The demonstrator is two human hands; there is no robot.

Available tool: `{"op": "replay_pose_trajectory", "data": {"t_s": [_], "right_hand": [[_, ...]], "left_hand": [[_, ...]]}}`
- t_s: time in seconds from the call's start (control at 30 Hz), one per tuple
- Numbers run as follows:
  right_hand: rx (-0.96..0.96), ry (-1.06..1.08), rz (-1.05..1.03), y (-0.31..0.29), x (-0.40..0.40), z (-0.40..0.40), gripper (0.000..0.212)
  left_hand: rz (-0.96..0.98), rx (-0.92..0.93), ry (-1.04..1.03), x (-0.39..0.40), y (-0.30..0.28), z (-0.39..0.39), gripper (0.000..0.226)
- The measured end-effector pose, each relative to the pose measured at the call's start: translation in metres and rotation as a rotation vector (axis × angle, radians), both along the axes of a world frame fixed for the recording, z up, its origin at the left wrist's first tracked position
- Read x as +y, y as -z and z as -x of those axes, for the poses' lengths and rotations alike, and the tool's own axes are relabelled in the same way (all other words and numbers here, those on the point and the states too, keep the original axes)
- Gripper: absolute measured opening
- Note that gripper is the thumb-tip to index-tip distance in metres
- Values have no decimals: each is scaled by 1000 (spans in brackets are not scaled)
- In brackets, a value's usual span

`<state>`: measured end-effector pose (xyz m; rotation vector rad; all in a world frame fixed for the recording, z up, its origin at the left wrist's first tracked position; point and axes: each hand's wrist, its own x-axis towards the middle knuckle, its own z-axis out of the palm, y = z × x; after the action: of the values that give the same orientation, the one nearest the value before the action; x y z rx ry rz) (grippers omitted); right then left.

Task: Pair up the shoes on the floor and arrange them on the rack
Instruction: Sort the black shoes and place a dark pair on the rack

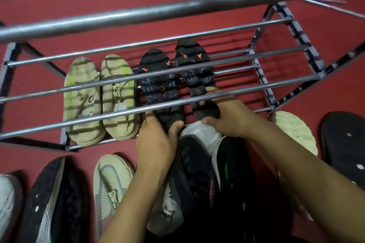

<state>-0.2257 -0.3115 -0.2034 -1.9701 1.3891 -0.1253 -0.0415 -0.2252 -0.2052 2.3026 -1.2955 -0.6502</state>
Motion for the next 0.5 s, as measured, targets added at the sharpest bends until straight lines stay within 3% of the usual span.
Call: {"op": "replay_pose_trajectory", "data": {"t_s": [0.07, 0.13, 0.3, 0.4, 0.5], "right_hand": [[25, 3, 35, 0, 6, 1, 32], [-3, 15, 115, 3, 19, 3, 17], [-65, -36, 149, -2, 23, -1, 20], [-41, -40, 139, 4, 18, -19, 40], [-94, 58, 145, 10, 23, -27, 37]], "left_hand": [[-15, -69, 35, -1, -3, 0, 67], [-5, -122, 75, 2, -4, -2, 66], [41, -212, 111, 10, -5, -5, 69], [29, -166, 52, 11, 2, -2, 75], [119, -68, -44, 18, 8, 3, 68]]}}
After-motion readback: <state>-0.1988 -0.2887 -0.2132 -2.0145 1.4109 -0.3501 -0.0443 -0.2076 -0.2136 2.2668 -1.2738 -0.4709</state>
